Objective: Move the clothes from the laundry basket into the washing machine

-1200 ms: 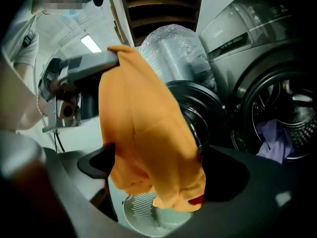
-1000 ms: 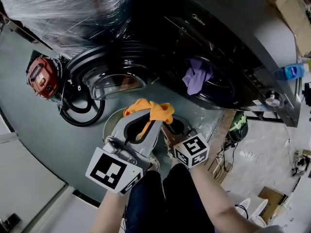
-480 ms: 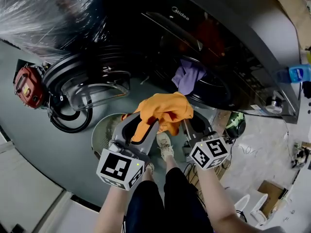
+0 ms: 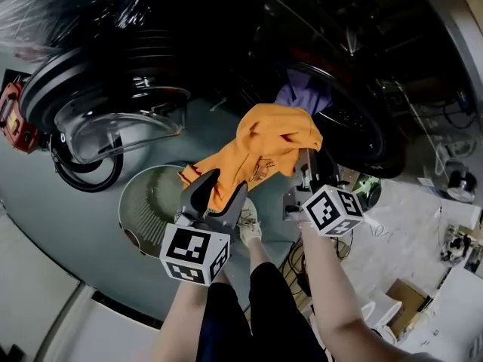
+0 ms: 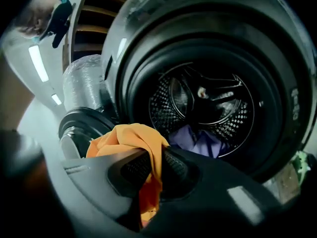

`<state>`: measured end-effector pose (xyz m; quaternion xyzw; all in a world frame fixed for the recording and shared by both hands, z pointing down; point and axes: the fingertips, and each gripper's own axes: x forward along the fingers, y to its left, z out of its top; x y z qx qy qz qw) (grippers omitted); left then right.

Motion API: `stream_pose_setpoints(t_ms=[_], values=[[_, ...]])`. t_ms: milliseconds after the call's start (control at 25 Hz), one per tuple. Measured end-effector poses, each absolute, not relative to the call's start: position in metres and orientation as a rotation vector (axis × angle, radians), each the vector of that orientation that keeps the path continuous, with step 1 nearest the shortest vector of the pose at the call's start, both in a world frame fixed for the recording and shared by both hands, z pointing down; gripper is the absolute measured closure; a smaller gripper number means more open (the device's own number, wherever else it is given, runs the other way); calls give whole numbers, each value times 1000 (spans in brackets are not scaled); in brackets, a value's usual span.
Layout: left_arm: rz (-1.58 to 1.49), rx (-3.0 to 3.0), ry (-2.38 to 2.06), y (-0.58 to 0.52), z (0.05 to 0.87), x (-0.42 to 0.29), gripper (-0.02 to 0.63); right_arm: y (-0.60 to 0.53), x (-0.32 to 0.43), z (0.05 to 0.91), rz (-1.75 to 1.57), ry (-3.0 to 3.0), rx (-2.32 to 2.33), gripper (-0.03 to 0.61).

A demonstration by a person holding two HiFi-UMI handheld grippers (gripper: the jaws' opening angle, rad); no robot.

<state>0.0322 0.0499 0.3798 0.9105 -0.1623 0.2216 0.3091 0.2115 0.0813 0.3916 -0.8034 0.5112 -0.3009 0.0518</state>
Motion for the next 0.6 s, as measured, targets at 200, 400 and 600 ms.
stream_pose_setpoints(t_ms=[200, 400, 600], values=[[603, 2367, -442, 52, 417, 43, 410, 69, 257, 429, -932, 1307, -2441, 526], [645, 2352, -405, 55, 449, 59, 410, 44, 276, 447, -886, 1291, -2505, 526], [622, 2394, -365, 46, 451, 77, 410, 27, 319, 449, -775, 1236, -2566, 526]])
